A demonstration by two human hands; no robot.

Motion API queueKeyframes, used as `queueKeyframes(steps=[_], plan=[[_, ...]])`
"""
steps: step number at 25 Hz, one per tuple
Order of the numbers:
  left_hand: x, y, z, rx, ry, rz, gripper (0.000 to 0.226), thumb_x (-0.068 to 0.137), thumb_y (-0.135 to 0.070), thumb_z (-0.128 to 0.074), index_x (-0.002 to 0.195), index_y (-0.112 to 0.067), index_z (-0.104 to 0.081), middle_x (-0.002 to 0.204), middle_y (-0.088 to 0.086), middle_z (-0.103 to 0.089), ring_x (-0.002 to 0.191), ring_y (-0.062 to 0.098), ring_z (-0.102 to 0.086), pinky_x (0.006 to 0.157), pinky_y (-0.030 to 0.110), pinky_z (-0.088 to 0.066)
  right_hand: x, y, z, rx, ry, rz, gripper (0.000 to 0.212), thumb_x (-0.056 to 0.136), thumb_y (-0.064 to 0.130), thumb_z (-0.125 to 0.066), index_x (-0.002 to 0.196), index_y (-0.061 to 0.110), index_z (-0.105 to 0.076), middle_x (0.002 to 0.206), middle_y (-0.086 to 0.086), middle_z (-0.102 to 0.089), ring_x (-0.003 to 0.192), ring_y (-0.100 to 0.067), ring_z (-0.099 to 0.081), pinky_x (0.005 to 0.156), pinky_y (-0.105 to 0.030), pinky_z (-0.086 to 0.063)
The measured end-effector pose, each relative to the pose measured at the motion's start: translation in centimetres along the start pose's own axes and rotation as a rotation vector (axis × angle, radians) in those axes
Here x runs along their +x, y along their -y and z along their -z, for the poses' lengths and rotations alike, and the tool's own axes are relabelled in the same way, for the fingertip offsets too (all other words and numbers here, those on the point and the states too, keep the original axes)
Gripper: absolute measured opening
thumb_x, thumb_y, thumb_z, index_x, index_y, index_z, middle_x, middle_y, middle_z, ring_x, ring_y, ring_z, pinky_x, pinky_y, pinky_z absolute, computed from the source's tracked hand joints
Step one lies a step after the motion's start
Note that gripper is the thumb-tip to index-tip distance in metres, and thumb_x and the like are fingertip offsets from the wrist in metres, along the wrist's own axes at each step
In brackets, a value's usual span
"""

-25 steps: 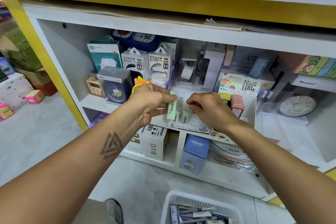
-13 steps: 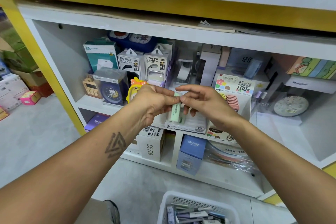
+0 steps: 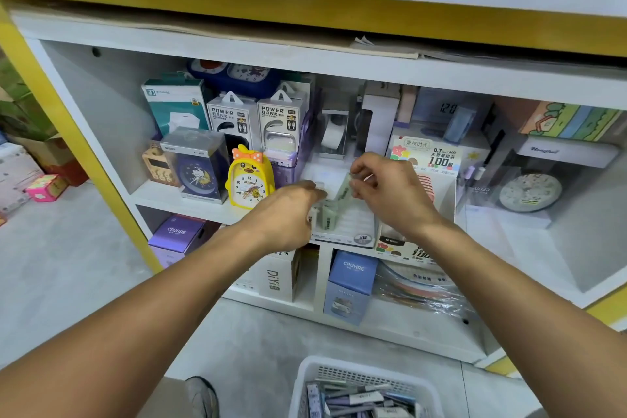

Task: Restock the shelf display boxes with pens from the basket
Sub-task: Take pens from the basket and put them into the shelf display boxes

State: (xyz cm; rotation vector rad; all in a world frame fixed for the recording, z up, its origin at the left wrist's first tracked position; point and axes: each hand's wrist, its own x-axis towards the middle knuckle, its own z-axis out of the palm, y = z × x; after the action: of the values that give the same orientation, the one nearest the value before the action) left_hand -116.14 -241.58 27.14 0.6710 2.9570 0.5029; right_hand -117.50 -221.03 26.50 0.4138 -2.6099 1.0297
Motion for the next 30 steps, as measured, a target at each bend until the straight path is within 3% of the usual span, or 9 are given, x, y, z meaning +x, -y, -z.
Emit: queueKeyframes(steps=[3, 5, 8, 15, 21, 23, 26, 28, 30], plan=[[-0.6, 0.2, -0.8, 0.136, 0.16, -0.031, 0.085, 0.082, 0.002, -0.049, 0.156, -0.029, -0.021, 0.166, 0.002, -0.01, 0.15, 0.02, -0.018, 0.117, 0.032, -0.026, 0.1, 0.0, -1.5, -0.014, 0.036, 0.052, 0.012, 0.093, 0.01, -0.067, 0.102, 0.018, -0.065, 0.085, 0.005, -0.07, 0.075, -0.004, -0.069, 0.076, -0.035, -0.06], [-0.7, 0.4, -0.8, 0.151, 0.188, -0.023, 0.088, 0.083, 0.001, -0.05, 0.157, -0.03, -0.016, 0.166, 0.0, -0.004, 0.151, 0.019, -0.016, 0.117, 0.032, -0.027, 0.2, -0.3, -1.9, -0.043, 0.057, 0.063, 0.011, 0.093, 0.01, -0.067, 0.102, 0.017, -0.066, 0.086, 0.002, -0.071, 0.078, -0.008, -0.069, 0.077, -0.036, -0.06], [-0.7, 0.3, -0.6, 0.134, 0.198, -0.018, 0.088, 0.083, 0.001, -0.049, 0.157, -0.033, -0.017, 0.166, -0.001, -0.004, 0.149, 0.02, -0.021, 0.116, 0.033, -0.031, 0.0, -0.8, -2.3, -0.135, 0.099, 0.077, 0.01, 0.094, 0.012, -0.064, 0.102, 0.018, -0.066, 0.086, -0.001, -0.071, 0.081, -0.016, -0.068, 0.077, -0.04, -0.058], [-0.6, 0.2, -0.7, 0.126, 0.188, -0.011, 0.087, 0.083, -0.001, -0.051, 0.158, -0.024, -0.013, 0.166, 0.0, -0.007, 0.15, 0.018, -0.019, 0.117, 0.03, -0.028, -0.3, -1.1, -2.6, -0.135, 0.149, 0.051, 0.012, 0.094, 0.01, -0.063, 0.101, 0.019, -0.068, 0.088, -0.002, -0.071, 0.082, -0.014, -0.068, 0.077, -0.041, -0.059], [-0.4, 0.1, -0.7, 0.123, 0.207, -0.007, 0.086, 0.083, 0.0, -0.051, 0.157, -0.027, -0.017, 0.166, -0.001, -0.008, 0.149, 0.019, -0.019, 0.116, 0.03, -0.03, 0.0, -0.5, -2.6, -0.276, 0.246, 0.047, 0.041, 0.095, 0.002, -0.052, 0.131, 0.017, -0.065, 0.117, -0.005, -0.07, 0.109, -0.023, -0.063, 0.097, -0.036, -0.051], [-0.4, 0.1, -0.6, 0.122, 0.217, 0.003, 0.086, 0.082, 0.001, -0.052, 0.157, -0.024, -0.018, 0.166, 0.0, -0.009, 0.15, 0.018, -0.018, 0.117, 0.031, -0.027, -0.4, -0.2, -2.2, -0.242, 0.216, 0.018, 0.044, 0.096, 0.003, -0.051, 0.137, 0.019, -0.059, 0.117, -0.002, -0.067, 0.107, -0.021, -0.061, 0.095, -0.032, -0.051], [-1.0, -0.7, -0.4, 0.085, 0.107, 0.021, 0.075, 0.082, 0.001, -0.052, 0.152, -0.016, -0.032, 0.16, 0.006, -0.025, 0.145, 0.025, -0.03, 0.113, 0.035, -0.035, -1.7, 0.3, -1.4, -0.121, 0.164, -0.11, 0.041, 0.097, 0.005, -0.05, 0.131, 0.025, -0.06, 0.107, 0.005, -0.064, 0.094, -0.016, -0.064, 0.081, -0.031, -0.056], [-1.7, -1.7, -0.7, 0.068, -0.074, -0.001, 0.055, 0.081, 0.0, -0.052, 0.135, -0.011, -0.051, 0.138, 0.01, -0.046, 0.127, 0.03, -0.047, 0.098, 0.038, -0.046, -3.4, 1.1, -0.9, -0.057, 0.124, -0.113, 0.033, 0.096, 0.007, -0.051, 0.119, 0.024, -0.066, 0.098, 0.006, -0.068, 0.085, -0.013, -0.064, 0.076, -0.03, -0.057], [-2.6, -2.9, -1.8, 0.03, -0.133, -0.01, 0.041, 0.081, -0.005, -0.053, 0.12, -0.011, -0.058, 0.12, 0.009, -0.055, 0.112, 0.031, -0.055, 0.086, 0.037, -0.049, -5.9, 1.5, -0.8, -0.097, 0.147, -0.045, 0.029, 0.091, 0.008, -0.053, 0.107, 0.024, -0.071, 0.09, 0.007, -0.071, 0.082, -0.012, -0.064, 0.077, -0.028, -0.054]])
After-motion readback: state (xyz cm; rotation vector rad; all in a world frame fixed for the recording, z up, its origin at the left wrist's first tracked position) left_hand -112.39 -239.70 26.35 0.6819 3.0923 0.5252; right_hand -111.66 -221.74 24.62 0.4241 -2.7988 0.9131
